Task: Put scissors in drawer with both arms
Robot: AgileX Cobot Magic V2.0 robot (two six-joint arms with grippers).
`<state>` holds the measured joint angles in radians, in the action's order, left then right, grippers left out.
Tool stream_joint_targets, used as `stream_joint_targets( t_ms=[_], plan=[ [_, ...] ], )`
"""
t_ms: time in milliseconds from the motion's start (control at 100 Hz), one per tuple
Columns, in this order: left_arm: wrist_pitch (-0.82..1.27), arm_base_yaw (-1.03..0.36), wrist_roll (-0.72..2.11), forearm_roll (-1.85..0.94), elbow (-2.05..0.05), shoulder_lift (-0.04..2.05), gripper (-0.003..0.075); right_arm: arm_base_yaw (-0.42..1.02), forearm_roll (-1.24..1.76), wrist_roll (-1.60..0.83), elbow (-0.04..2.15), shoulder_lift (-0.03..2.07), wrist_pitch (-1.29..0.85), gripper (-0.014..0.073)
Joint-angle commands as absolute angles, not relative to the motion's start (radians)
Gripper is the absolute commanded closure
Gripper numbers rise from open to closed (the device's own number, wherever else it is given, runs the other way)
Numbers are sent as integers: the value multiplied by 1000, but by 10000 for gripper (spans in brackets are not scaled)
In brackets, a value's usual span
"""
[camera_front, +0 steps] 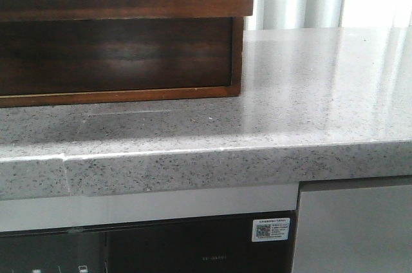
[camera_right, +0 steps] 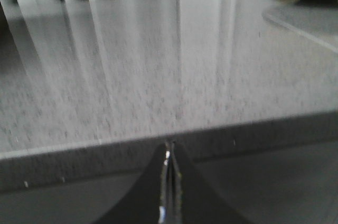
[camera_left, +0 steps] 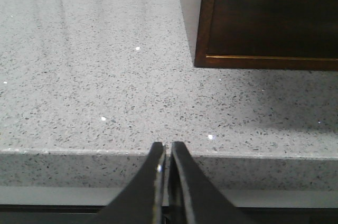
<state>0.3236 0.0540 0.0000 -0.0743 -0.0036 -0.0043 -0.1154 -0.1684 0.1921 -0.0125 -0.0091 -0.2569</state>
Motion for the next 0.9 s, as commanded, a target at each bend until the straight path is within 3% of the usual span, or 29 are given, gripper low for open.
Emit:
stream_joint_targets(
  t_ms=[0, 890],
  plan=[
    [275, 58, -9, -78, 17, -38, 740, -123, -137, 136, -44, -37, -251, 659],
    [271, 58, -9, -78, 17, -38, 740, -121, -113, 88, -44, -37, -312, 659]
  ],
)
